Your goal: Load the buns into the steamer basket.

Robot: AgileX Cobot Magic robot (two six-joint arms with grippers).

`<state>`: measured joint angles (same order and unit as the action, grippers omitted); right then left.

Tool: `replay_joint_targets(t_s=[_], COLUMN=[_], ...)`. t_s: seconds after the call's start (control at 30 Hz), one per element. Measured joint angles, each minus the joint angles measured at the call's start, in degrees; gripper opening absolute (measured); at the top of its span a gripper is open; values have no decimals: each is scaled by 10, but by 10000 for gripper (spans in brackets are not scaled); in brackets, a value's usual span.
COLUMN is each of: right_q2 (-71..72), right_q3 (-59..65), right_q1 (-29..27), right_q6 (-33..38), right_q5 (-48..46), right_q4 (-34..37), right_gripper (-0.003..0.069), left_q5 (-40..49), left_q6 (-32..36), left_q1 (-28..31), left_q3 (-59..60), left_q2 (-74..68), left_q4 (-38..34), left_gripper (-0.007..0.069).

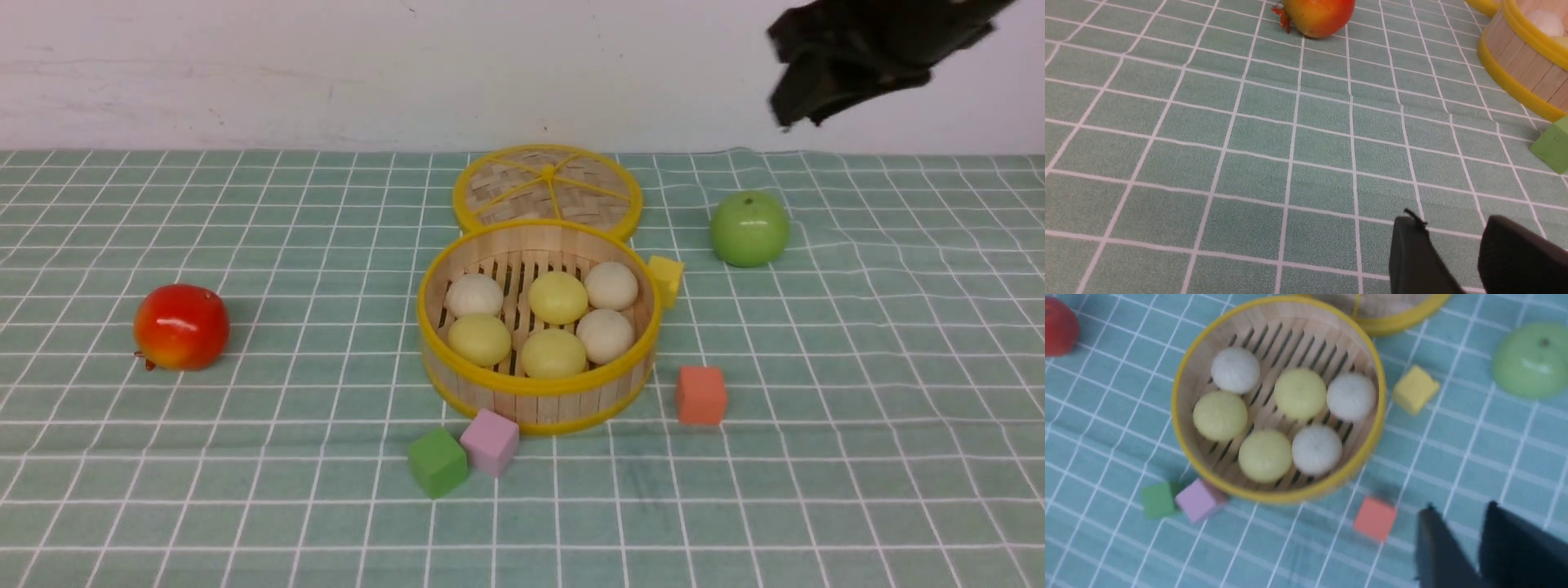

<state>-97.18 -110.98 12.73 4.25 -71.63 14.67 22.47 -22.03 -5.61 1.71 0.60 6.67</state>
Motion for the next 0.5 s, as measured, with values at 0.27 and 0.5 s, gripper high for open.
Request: replay_joint_targets(t_s=[0.27,0.5], right_q2=[201,393], right_q3=[230,437], right_q1=[0,0], right_q6=[-9,4], right_q5=[38,146], right_q4=[-3,-15], right_gripper=[-20,-20], left_q5=[0,0], left_q6=[0,0], left_q1=[0,0], left_q3=[0,0], left_q2=[0,0], left_q4=[0,0], left_gripper=[238,238])
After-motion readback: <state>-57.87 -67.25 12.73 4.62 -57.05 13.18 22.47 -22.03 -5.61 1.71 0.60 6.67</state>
